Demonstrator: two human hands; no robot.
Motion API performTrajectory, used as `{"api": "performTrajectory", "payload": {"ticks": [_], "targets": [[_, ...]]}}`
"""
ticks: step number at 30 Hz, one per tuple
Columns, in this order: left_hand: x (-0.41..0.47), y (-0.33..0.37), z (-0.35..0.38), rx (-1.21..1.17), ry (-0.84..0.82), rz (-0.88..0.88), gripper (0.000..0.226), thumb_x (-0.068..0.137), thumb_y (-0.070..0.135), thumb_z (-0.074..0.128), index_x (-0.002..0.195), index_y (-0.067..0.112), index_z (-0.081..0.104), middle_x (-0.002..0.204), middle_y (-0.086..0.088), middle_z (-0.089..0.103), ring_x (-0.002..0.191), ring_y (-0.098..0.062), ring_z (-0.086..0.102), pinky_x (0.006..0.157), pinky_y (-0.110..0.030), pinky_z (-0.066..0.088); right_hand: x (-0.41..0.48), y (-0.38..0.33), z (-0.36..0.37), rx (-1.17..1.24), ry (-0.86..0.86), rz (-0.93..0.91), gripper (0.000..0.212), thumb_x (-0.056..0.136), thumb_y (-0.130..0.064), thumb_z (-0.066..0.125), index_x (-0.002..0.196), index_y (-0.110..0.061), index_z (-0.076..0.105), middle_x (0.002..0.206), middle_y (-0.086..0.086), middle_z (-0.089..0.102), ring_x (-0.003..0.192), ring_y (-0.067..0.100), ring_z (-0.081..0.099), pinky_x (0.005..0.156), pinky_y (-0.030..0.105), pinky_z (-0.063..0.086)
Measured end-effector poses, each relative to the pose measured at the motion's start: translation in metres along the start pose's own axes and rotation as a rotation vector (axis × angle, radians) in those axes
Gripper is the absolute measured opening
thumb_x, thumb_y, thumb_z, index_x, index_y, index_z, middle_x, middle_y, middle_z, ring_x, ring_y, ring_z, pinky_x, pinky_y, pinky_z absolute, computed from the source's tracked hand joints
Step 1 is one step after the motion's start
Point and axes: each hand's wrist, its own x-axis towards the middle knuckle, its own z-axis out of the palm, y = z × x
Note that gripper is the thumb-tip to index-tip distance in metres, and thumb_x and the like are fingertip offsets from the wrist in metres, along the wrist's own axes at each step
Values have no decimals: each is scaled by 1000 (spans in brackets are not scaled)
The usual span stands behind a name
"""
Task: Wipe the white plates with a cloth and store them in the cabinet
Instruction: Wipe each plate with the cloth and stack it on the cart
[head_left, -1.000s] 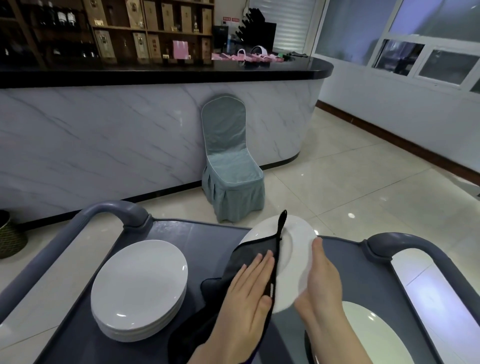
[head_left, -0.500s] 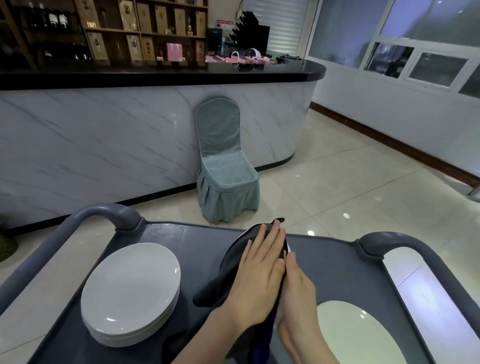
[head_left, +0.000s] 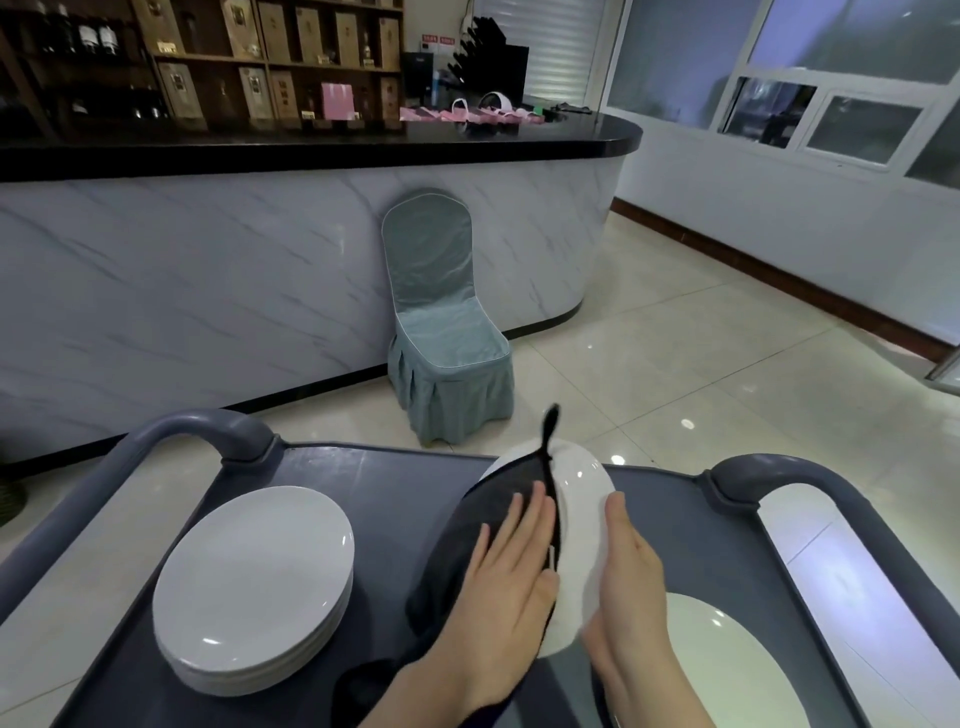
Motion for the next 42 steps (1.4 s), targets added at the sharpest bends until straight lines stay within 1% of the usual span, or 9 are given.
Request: {"api": "performTrajectory", "payload": {"ticks": [6,13,17,25,28,31,33,36,42], "targets": [[15,-14,-20,-88,-13,-83,55,108,25,23,144,42,-15,153,29,-24,141,10,-22,120,-26,-11,0,4,3,2,-26,12,37,98,-41,55,87,-11,75,83,5,78,70,15,73,57,27,54],[-18,-15,-3,-83,27,-54,55,103,28,21,149,40,-8,157,30,-16,146,3,-16,120,-31,-11,13,-12,2,16,-1,-63,45,96,-47,57,71,-14,75,78,-2,72,73,15,67,74,33,52],[-12,0,3,-117,13,-5,54,102,38,15,150,43,-10,157,31,-15,146,4,-15,118,-29,-12,7,1,3,-51,25,-27,38,98,-46,54,83,-15,71,69,-5,73,60,8,69,57,26,51],[-4,-52,-16,-34,-64,-250,57,106,41,21,150,38,-14,159,23,-18,144,9,-14,123,-42,-3,-6,17,7,-129,4,-14,44,98,-44,54,69,-13,66,56,-4,63,51,12,59,54,27,46],[-15,-68,-23,-166,-52,-375,53,105,42,28,155,29,15,160,15,1,147,-3,0,122,-34,6,-4,15,8,-249,1,-126,46,98,-42,54,59,-18,54,53,-7,49,59,16,43,59,30,35],[-18,-66,-42,-305,200,-492,34,103,34,44,131,25,60,144,10,48,136,-12,42,109,-24,31,-6,18,13,-419,-94,-314,48,99,-43,50,56,-22,51,53,-13,47,54,4,40,58,26,35],[-15,-56,-63,-651,358,-600,21,101,32,49,110,29,68,115,5,70,108,-19,67,91,-32,53,-11,22,20,-532,-197,-457,44,95,-49,46,60,-24,56,55,-9,51,52,0,42,53,17,36],[-14,-44,-94,-1154,383,-612,22,99,42,52,117,33,60,100,-2,76,90,-26,74,65,-38,60,-16,34,33,-709,-367,-627,30,94,-44,46,74,-43,68,71,-17,68,66,-6,60,58,9,43],[-33,-50,-120,-1102,542,-659,29,85,26,73,110,35,62,85,4,74,74,-16,74,54,-33,58,-25,59,57,-1202,-709,-1083,47,99,-41,47,140,-20,56,140,-11,58,128,4,55,101,24,49]]}}
